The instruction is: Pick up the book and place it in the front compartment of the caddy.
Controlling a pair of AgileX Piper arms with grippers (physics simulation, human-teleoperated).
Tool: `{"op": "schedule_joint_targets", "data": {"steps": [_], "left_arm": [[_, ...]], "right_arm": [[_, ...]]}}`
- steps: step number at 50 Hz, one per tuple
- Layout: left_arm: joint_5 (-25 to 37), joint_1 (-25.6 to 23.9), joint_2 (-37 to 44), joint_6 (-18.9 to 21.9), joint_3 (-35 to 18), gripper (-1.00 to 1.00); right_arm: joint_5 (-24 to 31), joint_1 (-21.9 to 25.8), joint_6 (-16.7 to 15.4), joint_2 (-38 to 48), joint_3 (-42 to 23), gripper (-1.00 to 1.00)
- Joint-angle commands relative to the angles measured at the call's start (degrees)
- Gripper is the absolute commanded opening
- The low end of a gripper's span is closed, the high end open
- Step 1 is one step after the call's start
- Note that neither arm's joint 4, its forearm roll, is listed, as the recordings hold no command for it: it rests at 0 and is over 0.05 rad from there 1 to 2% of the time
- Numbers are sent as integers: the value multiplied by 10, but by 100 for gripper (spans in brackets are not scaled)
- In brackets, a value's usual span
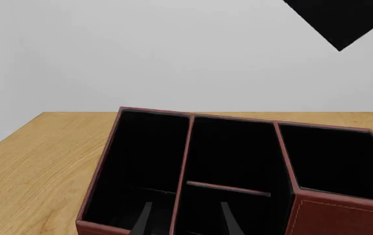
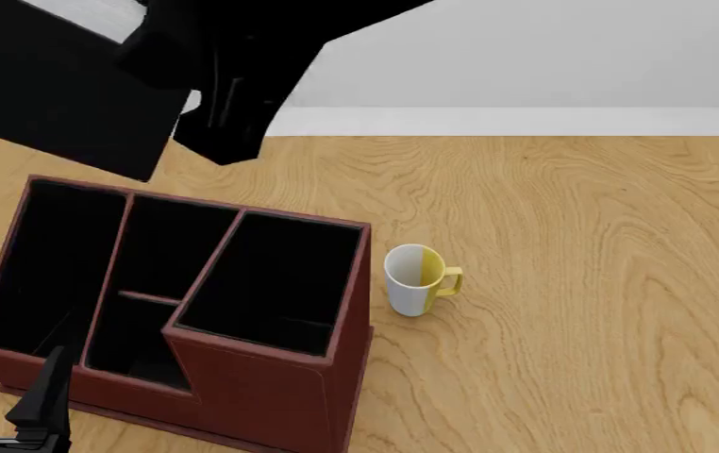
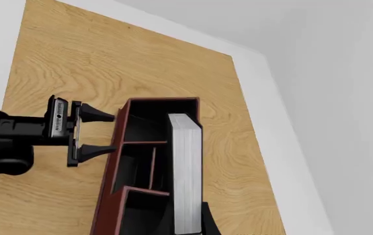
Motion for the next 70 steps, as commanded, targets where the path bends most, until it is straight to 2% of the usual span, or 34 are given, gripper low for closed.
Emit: {"op": "schedule_joint_targets", "data": {"steps": [1, 3, 5, 15, 17, 18, 34, 40, 42, 54, 70], "left_arm": [[0, 0, 0, 0, 0, 100], [0, 0, 0, 0, 0, 100], [0, 0, 0, 0, 0, 100], [0, 0, 0, 0, 0, 100], [0, 0, 0, 0, 0, 100], [0, 0, 0, 0, 0, 100], [0, 0, 0, 0, 0, 100], [0, 0, 0, 0, 0, 100], [0, 0, 0, 0, 0, 100], [0, 0, 0, 0, 0, 100], [0, 0, 0, 0, 0, 100]], "right_arm": [[0, -18, 20, 65, -32, -100], [0, -26, 12, 75, -31, -100], [0, -25, 24, 76, -19, -100], [0, -51, 13, 115, 0, -100], [0, -56, 20, 123, 8, -100], [0, -57, 10, 125, 7, -100], [0, -68, -7, 169, 11, -100], [0, -73, -16, 186, 6, -100], [0, -67, -10, 186, 8, -100], [0, -83, -33, 216, -12, -100], [0, -92, -42, 246, -37, -100]]}}
